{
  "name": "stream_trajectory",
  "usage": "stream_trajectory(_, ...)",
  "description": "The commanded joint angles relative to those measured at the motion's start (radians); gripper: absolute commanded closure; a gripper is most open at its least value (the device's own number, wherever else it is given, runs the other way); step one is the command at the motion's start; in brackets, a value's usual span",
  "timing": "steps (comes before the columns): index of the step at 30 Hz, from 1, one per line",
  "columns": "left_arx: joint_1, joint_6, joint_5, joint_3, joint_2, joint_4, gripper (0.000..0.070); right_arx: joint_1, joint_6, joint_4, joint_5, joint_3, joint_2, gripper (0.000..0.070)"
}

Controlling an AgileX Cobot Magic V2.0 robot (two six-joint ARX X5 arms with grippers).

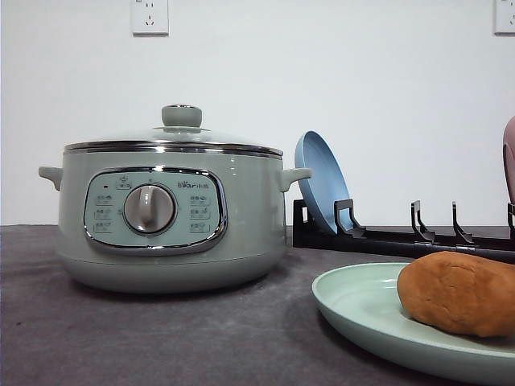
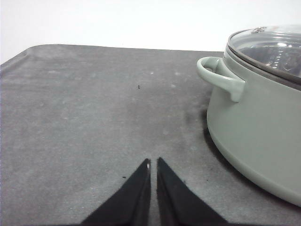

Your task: Transfer potato from steamer to green plate

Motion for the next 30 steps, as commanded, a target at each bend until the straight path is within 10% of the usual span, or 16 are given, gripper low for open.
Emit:
stream_trajectory(1, 0.002, 0.011, -0.003, -0.021, -0.002, -0.005, 0.0684, -0.003, 0.011, 0.011, 0.000, -0.005, -0.002, 0.0685)
stream_trajectory(30, 0.002, 0.012, -0.003, -0.021, -0.002, -0.005, 0.0684, -0.003, 0.011, 0.011, 0.000, -0.005, -0.002, 0.0685)
